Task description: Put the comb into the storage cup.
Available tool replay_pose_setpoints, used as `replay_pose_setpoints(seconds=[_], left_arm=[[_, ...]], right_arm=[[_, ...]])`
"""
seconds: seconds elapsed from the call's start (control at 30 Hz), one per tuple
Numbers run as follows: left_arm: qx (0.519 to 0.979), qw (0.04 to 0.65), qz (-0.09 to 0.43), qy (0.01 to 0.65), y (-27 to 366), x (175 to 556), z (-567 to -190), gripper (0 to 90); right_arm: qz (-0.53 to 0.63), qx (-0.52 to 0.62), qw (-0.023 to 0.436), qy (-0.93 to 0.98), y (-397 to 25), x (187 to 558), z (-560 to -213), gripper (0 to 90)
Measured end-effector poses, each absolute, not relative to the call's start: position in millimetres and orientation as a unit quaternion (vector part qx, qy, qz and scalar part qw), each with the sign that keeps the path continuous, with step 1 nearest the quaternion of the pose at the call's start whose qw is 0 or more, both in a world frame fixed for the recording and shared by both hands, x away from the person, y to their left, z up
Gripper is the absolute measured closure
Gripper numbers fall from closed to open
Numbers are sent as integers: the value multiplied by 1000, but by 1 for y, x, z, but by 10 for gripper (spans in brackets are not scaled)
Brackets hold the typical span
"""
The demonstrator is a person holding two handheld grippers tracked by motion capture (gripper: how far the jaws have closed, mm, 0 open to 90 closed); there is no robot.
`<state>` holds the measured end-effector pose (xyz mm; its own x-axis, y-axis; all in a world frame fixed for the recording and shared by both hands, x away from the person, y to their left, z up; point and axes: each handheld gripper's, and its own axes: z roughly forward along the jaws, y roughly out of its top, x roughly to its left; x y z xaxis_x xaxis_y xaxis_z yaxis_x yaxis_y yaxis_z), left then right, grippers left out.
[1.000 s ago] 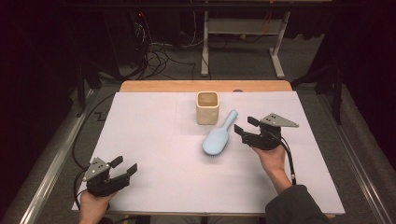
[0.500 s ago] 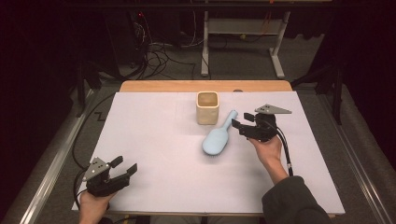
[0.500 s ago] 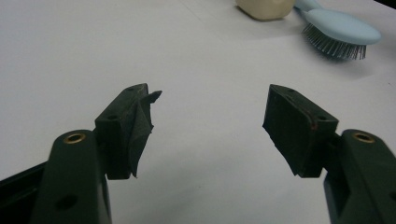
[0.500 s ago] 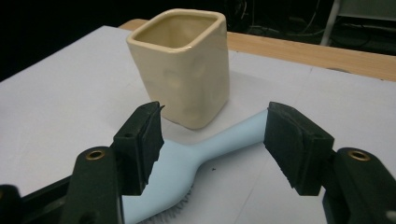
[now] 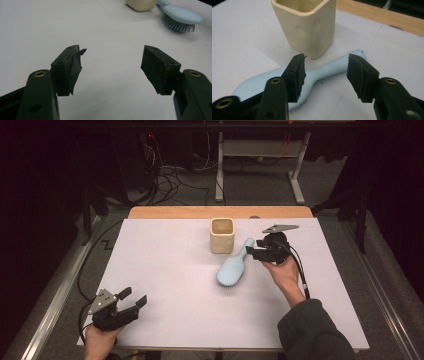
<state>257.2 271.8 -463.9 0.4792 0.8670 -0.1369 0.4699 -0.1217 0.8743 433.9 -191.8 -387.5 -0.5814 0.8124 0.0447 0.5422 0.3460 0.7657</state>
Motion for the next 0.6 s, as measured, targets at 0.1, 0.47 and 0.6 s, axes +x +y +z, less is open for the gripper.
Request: replay_pose_setpoints(seconds=[0.1,0.47,0.6], left_arm=[[719,472,211,464,272,257,-464,331],[719,474,212,462,271,256,-463,332],[719,475,212,460,271,256,-463,333]], right_arm=[[359,422,172,815,-185,440,-385,574],[283,431,163,841,-166,466,-381,771],[263,432,163,847,-160,475,-380,844]])
